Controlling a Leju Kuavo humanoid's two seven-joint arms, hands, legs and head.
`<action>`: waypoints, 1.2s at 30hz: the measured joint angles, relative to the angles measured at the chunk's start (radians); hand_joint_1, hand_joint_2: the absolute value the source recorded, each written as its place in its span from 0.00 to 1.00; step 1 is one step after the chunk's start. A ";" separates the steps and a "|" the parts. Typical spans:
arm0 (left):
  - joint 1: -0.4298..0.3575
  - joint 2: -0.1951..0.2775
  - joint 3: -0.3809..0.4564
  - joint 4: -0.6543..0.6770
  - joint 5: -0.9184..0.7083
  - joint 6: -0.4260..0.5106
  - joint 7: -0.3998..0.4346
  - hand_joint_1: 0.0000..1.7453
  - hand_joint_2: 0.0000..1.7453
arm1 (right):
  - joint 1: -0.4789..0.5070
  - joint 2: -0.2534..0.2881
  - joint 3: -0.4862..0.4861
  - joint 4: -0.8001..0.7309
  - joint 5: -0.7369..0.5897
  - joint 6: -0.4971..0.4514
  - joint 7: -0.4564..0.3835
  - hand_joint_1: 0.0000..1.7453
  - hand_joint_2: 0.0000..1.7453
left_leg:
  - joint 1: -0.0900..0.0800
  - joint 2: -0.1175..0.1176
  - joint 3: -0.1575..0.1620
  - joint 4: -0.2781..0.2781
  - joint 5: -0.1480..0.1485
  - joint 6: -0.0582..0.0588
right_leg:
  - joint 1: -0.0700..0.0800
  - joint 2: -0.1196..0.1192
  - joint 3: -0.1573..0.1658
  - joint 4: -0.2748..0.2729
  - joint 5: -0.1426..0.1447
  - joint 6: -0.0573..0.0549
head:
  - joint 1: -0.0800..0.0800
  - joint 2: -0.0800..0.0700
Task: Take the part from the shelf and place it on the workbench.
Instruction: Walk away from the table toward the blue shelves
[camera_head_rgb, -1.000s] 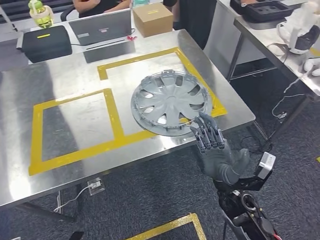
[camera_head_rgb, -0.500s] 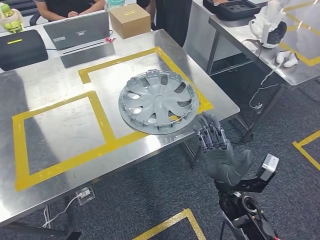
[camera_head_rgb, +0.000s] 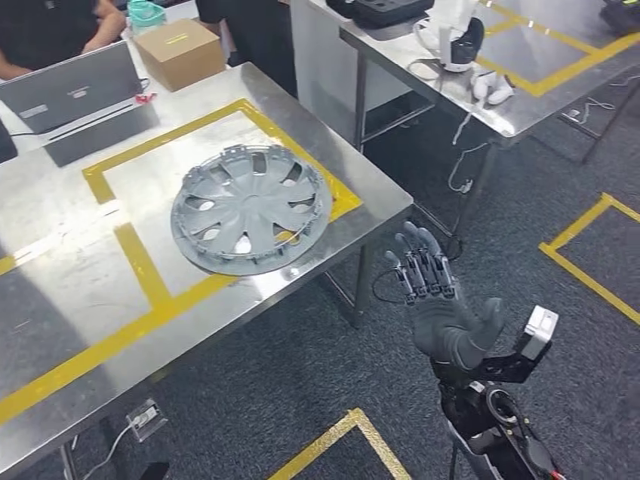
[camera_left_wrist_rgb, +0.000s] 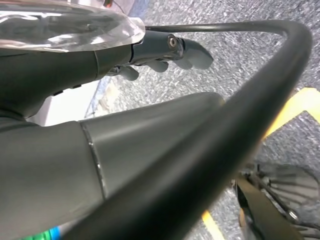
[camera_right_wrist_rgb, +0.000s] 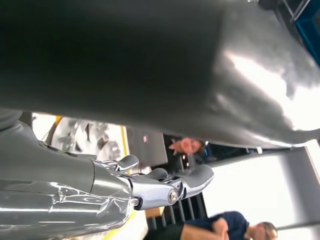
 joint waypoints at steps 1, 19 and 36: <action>0.001 0.000 0.000 0.000 0.000 0.000 0.000 0.00 0.00 | 0.000 0.000 0.000 0.000 0.000 0.000 0.000 0.00 0.00 | 0.000 -0.002 -0.023 0.041 -0.007 0.000 | 0.000 0.012 -0.001 0.000 0.001 -0.001 | -0.005 0.000; 0.000 0.008 -0.001 0.000 0.027 0.012 0.012 0.00 0.00 | -0.023 0.000 0.013 0.011 -0.023 0.007 -0.011 0.00 0.00 | 0.003 0.041 0.116 -0.273 0.151 0.045 | -0.010 -0.014 -0.104 0.219 -0.071 0.056 | 0.020 0.000; 0.001 0.014 -0.005 0.000 0.027 0.012 0.014 0.00 0.00 | -0.036 -0.003 0.018 0.015 -0.028 -0.008 -0.013 0.00 0.00 | 0.000 -0.036 0.070 -0.180 0.129 0.015 | 0.001 0.055 -0.006 0.001 0.010 0.003 | -0.027 0.000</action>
